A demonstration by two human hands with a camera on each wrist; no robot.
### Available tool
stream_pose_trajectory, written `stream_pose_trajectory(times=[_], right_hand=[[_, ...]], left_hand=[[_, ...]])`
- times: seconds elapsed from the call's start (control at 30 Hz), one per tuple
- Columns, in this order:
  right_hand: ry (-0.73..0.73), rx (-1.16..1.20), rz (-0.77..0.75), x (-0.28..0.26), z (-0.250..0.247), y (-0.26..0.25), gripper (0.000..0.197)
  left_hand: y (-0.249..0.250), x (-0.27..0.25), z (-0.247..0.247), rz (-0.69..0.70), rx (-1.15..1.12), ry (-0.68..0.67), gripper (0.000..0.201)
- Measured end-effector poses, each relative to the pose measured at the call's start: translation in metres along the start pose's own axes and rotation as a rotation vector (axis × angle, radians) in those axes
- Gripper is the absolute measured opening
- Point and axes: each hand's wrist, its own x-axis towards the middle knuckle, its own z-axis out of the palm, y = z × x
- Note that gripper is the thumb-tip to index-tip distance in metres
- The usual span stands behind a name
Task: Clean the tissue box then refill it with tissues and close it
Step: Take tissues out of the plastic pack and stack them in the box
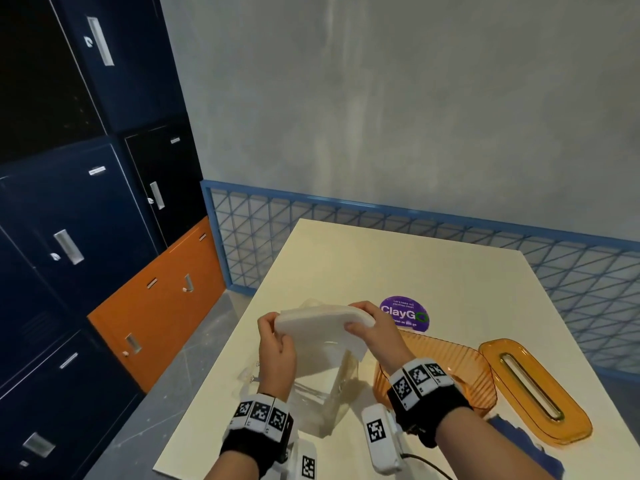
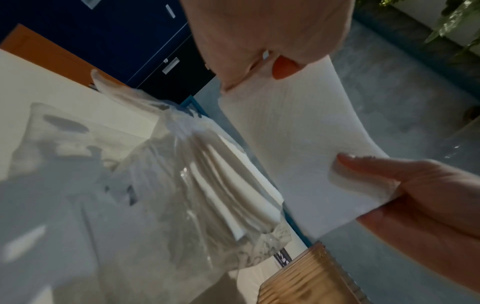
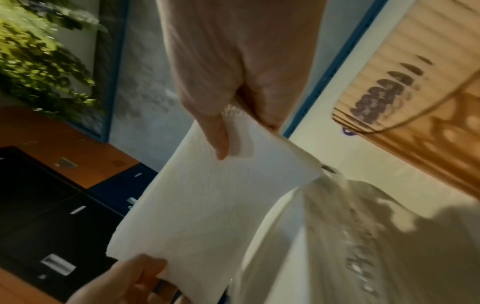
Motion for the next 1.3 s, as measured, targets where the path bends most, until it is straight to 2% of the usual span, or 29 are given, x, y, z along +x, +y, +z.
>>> stream_pose_trajectory(times=[0.1,0.2,0.3,0.4,0.5,0.57,0.67,0.77,0.87,0.93,1.03,1.13,1.23,1.3], right_hand=[[0.044,0.049,0.112,-0.004,0.001,0.023,0.034],[0.089,0.071,0.185,-0.004,0.001,0.035,0.033],[0.078,0.012,0.168,-0.001,0.004,0.029,0.036],[0.093,-0.015,0.140,-0.001,0.001,0.015,0.034],[0.140,-0.016,0.112,-0.003,-0.026,-0.003,0.031],[0.184,-0.038,0.123,-0.007,-0.058,-0.011,0.024],[0.257,-0.033,0.250,-0.019,-0.111,-0.003,0.033],[0.305,-0.065,0.388,-0.039,-0.149,0.018,0.028],[0.286,-0.239,0.502,-0.050,-0.163,0.036,0.028],[0.251,-0.367,0.556,-0.050,-0.161,0.045,0.027],[0.202,-0.608,0.623,-0.046,-0.154,0.049,0.030],[0.152,-0.785,0.623,-0.038,-0.146,0.053,0.019],[0.175,-0.817,0.645,-0.032,-0.136,0.057,0.032],[0.115,-0.864,0.655,-0.030,-0.131,0.060,0.036]], left_hand=[[-0.010,0.000,0.004,-0.056,0.077,-0.056,0.030],[-0.015,0.003,0.006,-0.091,0.156,-0.110,0.028],[-0.010,0.005,0.008,-0.110,0.170,-0.132,0.026],[0.003,0.005,0.012,-0.076,0.166,-0.121,0.016],[0.027,0.008,0.023,0.001,0.138,-0.119,0.009],[0.041,0.012,0.040,-0.006,0.165,-0.175,0.014],[0.054,0.015,0.077,-0.103,0.204,-0.316,0.011],[0.054,0.009,0.118,-0.162,0.328,-0.441,0.010],[0.045,-0.001,0.147,-0.132,0.557,-0.536,0.009],[0.035,-0.005,0.157,-0.126,0.689,-0.569,0.019],[0.022,-0.012,0.164,-0.043,0.913,-0.614,0.027],[0.018,-0.018,0.167,0.128,1.195,-0.629,0.029],[0.017,-0.023,0.169,0.267,1.370,-0.619,0.031],[0.015,-0.025,0.168,0.295,1.416,-0.615,0.031]])
